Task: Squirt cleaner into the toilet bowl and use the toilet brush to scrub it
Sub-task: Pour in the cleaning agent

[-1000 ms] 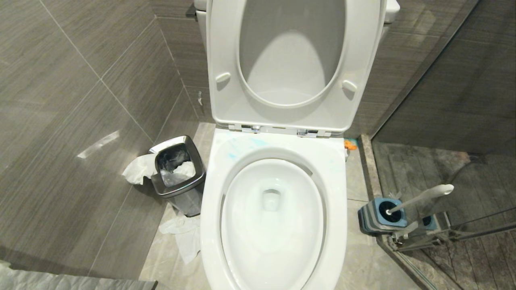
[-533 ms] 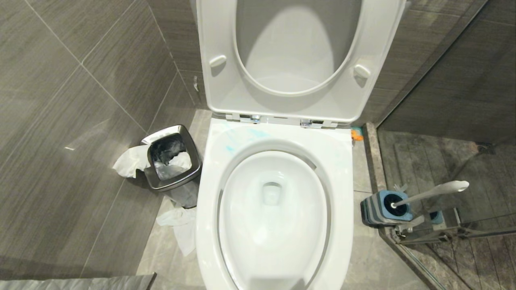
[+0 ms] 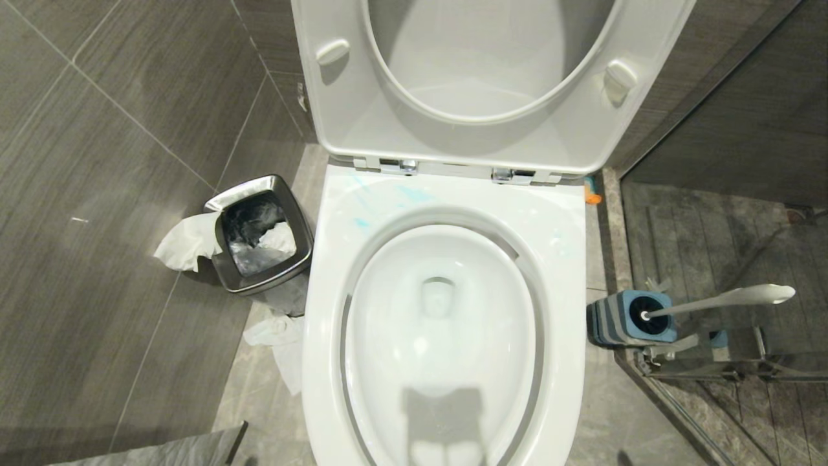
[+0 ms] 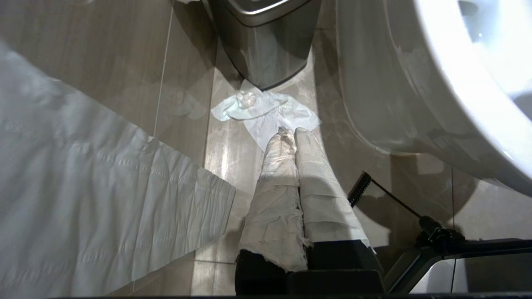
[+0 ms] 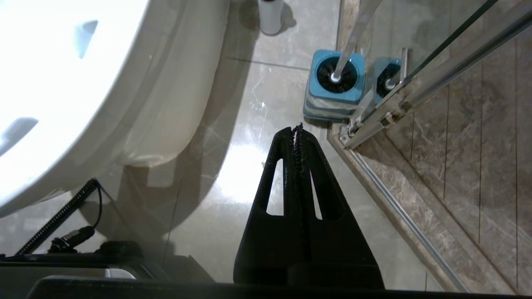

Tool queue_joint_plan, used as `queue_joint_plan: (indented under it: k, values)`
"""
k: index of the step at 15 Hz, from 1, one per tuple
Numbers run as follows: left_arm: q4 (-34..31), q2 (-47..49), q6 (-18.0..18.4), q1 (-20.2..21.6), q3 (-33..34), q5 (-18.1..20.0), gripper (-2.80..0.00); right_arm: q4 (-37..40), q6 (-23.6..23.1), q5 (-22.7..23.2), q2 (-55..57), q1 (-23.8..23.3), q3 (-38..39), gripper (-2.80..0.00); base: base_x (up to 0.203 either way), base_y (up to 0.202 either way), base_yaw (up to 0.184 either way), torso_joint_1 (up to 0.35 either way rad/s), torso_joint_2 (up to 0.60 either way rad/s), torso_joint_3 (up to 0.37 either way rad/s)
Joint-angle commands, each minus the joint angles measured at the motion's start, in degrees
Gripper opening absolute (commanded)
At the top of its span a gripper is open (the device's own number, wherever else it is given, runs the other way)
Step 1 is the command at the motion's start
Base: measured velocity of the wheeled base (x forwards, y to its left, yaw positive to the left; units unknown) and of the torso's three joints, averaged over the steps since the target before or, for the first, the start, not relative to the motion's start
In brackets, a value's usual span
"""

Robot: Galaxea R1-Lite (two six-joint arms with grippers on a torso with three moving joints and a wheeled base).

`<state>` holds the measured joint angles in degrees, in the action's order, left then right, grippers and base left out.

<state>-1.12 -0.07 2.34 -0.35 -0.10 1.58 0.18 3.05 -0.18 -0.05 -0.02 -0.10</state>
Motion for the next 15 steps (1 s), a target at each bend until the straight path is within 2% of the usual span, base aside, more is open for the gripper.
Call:
queue_joint_plan:
  k: [1, 15]
  values:
    - [-0.02, 0.07, 0.03, 0.0, 0.01, 0.0, -2.8, -0.01, 0.03, 0.01, 0.05, 0.02, 0.01, -2.8, 0.0, 0.0, 0.0, 0.003, 0.0, -0.199]
    - [-0.02, 0.07, 0.21, 0.0, 0.01, 0.08, -2.8, 0.04, 0.03, 0.01, 0.05, -0.06, 0.01, -2.8, 0.0, 0.0, 0.0, 0.005, 0.0, -0.199]
